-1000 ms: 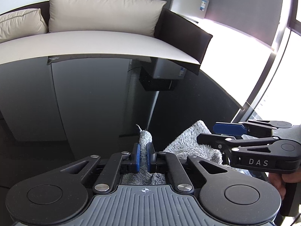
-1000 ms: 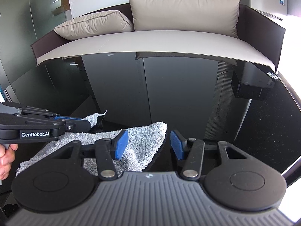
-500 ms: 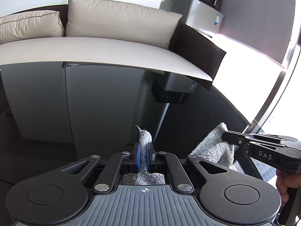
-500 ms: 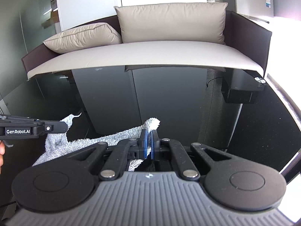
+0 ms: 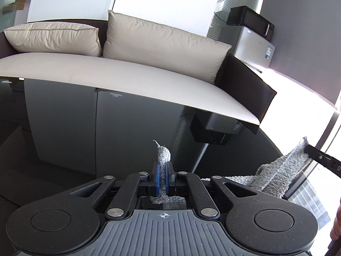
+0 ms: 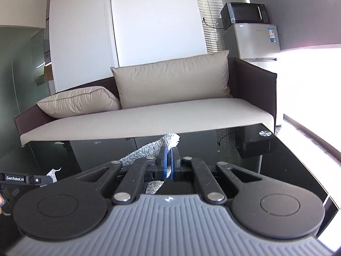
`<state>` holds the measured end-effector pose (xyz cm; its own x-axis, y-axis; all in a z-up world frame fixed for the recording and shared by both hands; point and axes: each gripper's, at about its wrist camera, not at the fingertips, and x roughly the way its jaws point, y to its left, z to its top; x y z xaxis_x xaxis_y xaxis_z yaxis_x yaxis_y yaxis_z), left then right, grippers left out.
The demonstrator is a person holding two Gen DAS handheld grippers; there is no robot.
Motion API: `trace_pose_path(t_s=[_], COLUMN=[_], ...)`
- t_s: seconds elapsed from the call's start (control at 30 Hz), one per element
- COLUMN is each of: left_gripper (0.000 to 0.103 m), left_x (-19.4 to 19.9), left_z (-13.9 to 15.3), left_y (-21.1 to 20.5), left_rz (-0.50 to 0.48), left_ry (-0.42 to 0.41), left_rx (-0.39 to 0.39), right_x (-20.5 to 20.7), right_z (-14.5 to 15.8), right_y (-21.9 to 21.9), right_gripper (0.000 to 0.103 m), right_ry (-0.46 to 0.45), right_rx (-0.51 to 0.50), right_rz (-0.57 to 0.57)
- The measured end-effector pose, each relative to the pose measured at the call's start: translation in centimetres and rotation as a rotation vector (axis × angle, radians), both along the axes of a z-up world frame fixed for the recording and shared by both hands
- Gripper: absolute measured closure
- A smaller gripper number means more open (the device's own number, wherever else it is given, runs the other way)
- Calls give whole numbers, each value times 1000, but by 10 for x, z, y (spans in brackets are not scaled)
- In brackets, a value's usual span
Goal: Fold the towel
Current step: 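Lift the towel with both tools, spreading the grippers apart to unfold it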
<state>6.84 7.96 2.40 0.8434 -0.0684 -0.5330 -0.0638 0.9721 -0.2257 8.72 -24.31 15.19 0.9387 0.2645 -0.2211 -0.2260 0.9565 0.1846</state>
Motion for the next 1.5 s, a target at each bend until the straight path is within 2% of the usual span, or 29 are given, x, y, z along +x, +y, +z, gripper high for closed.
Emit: trace_pose_path(t_s=[0.4,0.57,0.7,0.9,0.97,1.07,1.1,1.13,1.2,1.3,1.5], left_gripper=[99,99,99,98,95,75,60,53,53,53,54], left_x=[-3,-4,-4,9,13,13,11,9,4,-1,-17], left_z=[16,19,19,5,0,-6,-7,-7,-7,-6,-15], left_y=[24,28,30,23,20,18,18,20,21,17,-33], left_rz=[152,178,176,113,95,94,107,117,120,66,-142], left_ry=[-57,-64,-61,-11,7,40,39,37,39,62,114], left_rx=[-19,-13,-14,-4,11,35,45,49,41,-18,-8], right_x=[-15,-16,-20,-18,-18,-17,-16,-16,-15,-13,-12], right_z=[12,9,8,0,-1,-2,-3,-4,-5,-5,-7], right_y=[-44,-46,-53,-49,-49,-47,-47,-47,-47,-47,-44], right_gripper=[100,100,100,100,100,100,100,100,100,100,100], right_ry=[-88,-62,-60,-5,-2,9,13,17,24,27,33], right_rx=[125,131,164,115,115,100,94,93,101,101,98], right_rz=[-100,-119,-136,-142,-142,-144,-146,-148,-151,-152,-153])
